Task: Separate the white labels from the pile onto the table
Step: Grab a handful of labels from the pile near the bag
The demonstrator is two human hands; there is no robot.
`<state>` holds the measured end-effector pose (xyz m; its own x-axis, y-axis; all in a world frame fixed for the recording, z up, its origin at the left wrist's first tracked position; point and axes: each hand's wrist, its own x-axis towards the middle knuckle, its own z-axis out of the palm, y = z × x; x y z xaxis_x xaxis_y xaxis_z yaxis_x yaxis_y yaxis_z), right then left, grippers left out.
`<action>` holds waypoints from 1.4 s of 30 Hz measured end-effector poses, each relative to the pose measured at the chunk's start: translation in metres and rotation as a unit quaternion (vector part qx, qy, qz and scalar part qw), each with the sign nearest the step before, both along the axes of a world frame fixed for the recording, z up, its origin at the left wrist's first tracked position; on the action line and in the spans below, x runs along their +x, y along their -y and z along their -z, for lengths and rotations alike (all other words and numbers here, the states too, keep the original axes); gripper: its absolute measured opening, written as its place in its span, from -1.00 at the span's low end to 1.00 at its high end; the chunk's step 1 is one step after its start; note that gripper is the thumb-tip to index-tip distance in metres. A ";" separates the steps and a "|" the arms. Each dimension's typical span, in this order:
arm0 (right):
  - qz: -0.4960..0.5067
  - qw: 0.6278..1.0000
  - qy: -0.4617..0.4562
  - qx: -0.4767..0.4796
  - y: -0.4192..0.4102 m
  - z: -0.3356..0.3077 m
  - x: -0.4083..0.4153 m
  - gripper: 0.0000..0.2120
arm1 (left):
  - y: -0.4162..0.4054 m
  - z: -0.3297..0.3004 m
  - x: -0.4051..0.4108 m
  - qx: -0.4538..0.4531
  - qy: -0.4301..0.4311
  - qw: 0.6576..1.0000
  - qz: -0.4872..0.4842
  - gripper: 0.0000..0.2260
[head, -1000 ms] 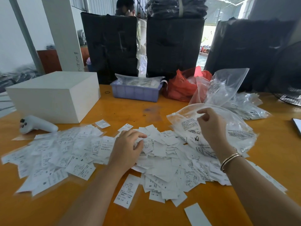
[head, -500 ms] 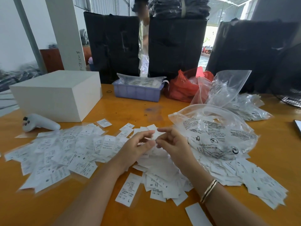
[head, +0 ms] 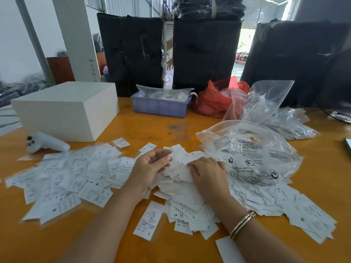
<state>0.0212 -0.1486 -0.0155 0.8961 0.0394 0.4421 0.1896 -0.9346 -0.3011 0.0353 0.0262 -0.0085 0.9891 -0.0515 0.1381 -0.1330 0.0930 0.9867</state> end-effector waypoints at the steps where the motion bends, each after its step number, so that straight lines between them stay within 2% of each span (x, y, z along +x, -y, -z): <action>1: 0.006 1.000 0.005 0.007 0.000 0.000 0.000 -0.71 | 0.001 0.000 0.000 0.006 0.000 1.000 0.000 -0.84; 7: 0.003 0.999 0.004 -0.033 0.002 0.002 0.002 -0.73 | 0.002 0.000 -0.001 -0.010 -0.002 1.000 0.000 -0.84; 12: -0.047 0.986 0.086 0.137 -0.001 -0.002 -0.002 -0.88 | 0.004 -0.003 -0.003 -0.027 -0.007 1.000 0.009 -0.82; 15: -0.083 0.964 0.108 0.228 -0.001 -0.002 -0.006 -0.80 | 0.005 -0.004 -0.004 -0.031 -0.011 0.999 0.016 -0.75; 19: -0.132 0.938 0.086 0.310 -0.002 -0.005 -0.006 -0.69 | 0.006 -0.002 -0.004 -0.011 -0.005 0.999 0.036 -0.79; 22: -0.180 0.923 0.031 0.338 -0.005 -0.007 -0.007 -0.79 | 0.005 0.001 -0.003 0.004 0.014 0.999 0.049 -0.77; 25: -0.176 0.931 0.012 0.320 -0.007 -0.007 -0.006 -0.90 | 0.005 0.001 -0.002 0.013 0.020 0.999 0.045 -0.77; 28: -0.157 0.922 0.023 0.354 -0.005 -0.008 -0.006 -0.87 | 0.006 0.000 -0.003 0.031 0.010 0.997 0.064 -0.64; 30: -0.146 0.902 0.029 0.406 -0.002 -0.010 -0.006 -0.85 | 0.007 0.000 -0.003 0.039 0.000 0.997 0.071 -0.60; 32: -0.140 0.879 0.015 0.456 0.000 -0.012 -0.008 -0.85 | 0.006 0.001 -0.002 0.026 -0.006 0.998 0.049 -0.75; 34: -0.140 0.875 -0.007 0.463 0.000 -0.012 -0.008 -0.84 | 0.005 0.001 0.000 -0.011 -0.007 1.000 0.019 -0.95; 38: -0.162 0.890 -0.029 0.425 -0.005 -0.010 -0.009 -0.82 | 0.005 -0.003 -0.001 -0.124 -0.013 0.992 0.005 -0.96; 42: -0.134 0.885 0.028 0.445 -0.001 -0.008 -0.008 -0.66 | 0.005 -0.002 -0.002 -0.089 -0.003 0.996 -0.020 -0.98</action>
